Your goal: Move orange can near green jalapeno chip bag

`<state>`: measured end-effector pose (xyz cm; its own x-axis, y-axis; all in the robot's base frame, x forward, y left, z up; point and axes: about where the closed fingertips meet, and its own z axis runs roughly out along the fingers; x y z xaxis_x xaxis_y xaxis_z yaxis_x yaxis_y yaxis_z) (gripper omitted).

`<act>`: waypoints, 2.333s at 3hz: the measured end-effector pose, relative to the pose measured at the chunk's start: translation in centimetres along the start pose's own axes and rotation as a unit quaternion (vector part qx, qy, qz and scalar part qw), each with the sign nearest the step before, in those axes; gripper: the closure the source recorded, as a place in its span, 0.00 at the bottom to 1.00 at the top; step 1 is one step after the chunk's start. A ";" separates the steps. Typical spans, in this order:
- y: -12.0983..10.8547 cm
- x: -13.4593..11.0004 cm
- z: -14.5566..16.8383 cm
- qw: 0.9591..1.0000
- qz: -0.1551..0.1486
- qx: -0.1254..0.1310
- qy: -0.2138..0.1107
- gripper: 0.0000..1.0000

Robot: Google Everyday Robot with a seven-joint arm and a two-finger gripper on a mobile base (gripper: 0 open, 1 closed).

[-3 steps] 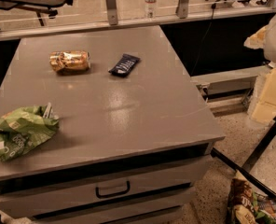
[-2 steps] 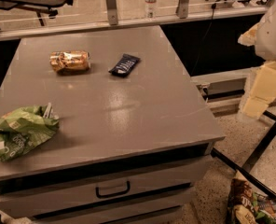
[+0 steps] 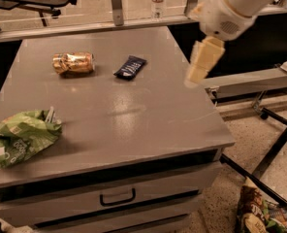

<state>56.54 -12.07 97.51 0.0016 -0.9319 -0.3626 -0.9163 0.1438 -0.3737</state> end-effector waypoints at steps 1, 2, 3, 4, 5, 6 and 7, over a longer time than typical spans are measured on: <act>-3.7 -6.6 4.3 0.997 -0.031 0.012 -0.071 0.00; -4.9 -13.0 8.5 0.991 -0.037 0.002 -0.126 0.00; -4.7 -18.2 12.0 0.984 -0.023 -0.023 -0.175 0.00; -3.9 -21.1 14.9 0.979 -0.002 -0.051 -0.196 0.00; -3.5 -23.0 18.7 0.978 0.002 -0.076 -0.196 0.00; -3.9 -23.3 21.2 0.977 0.003 -0.089 -0.194 0.00; -4.3 -23.2 23.8 0.976 0.003 -0.099 -0.194 0.17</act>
Offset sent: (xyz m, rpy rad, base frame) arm 0.1122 0.2312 -0.0134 0.3268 -0.0596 0.2200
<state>69.99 16.87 87.26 0.1126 -0.7297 -0.6745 -0.9760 0.0462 -0.2129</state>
